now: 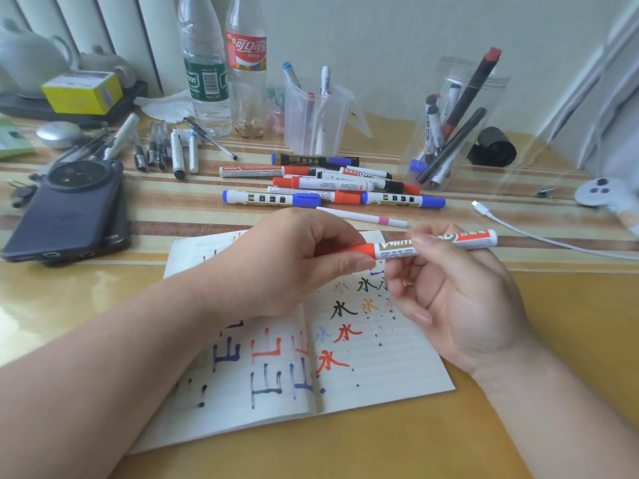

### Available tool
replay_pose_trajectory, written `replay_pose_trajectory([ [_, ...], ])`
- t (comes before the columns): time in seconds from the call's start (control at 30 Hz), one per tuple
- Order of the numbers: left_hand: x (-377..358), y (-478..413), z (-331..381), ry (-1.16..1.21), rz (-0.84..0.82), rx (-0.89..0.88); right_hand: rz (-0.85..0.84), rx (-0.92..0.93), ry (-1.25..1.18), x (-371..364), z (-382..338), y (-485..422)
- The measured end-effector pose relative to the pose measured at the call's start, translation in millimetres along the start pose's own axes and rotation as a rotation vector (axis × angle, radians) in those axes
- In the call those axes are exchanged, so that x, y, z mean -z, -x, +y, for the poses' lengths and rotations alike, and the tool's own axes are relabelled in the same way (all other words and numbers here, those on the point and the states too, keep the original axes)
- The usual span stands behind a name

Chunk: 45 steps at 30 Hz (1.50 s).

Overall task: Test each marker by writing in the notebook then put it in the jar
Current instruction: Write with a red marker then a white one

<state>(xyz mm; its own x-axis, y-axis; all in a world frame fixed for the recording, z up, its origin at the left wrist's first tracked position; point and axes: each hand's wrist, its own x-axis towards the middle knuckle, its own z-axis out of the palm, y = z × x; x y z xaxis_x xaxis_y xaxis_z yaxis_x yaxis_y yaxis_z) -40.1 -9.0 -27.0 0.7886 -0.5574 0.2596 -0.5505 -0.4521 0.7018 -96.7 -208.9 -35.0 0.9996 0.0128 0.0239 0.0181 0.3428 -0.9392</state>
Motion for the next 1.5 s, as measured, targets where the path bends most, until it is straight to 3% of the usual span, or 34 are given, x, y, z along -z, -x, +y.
replay_pose_trajectory([
  [0.37,-5,1,7,0.062,0.114,-0.041,0.001,0.094,0.101,-4,2,-1],
  [0.47,-6,-2,4,0.005,0.172,-0.009,0.083,0.151,0.161,-9,4,-4],
  [0.63,-8,-5,-5,-0.081,0.177,0.060,0.256,0.259,0.062,-6,-6,-6],
  [0.87,-9,-6,-4,0.196,0.313,0.141,0.192,0.563,0.505,-8,-41,-15],
  [1.0,-11,-9,-3,0.149,0.312,0.155,0.308,0.760,0.697,-9,-76,-51],
  [1.17,-15,-12,-6,0.123,0.317,0.094,0.512,0.914,0.736,-11,-121,-109],
  [1.3,-14,-13,-7,0.128,0.353,0.088,0.636,0.870,0.720,-1,-134,-147],
  [1.5,-16,-15,-8,0.108,0.358,0.098,0.649,0.668,0.671,8,-124,-160],
])
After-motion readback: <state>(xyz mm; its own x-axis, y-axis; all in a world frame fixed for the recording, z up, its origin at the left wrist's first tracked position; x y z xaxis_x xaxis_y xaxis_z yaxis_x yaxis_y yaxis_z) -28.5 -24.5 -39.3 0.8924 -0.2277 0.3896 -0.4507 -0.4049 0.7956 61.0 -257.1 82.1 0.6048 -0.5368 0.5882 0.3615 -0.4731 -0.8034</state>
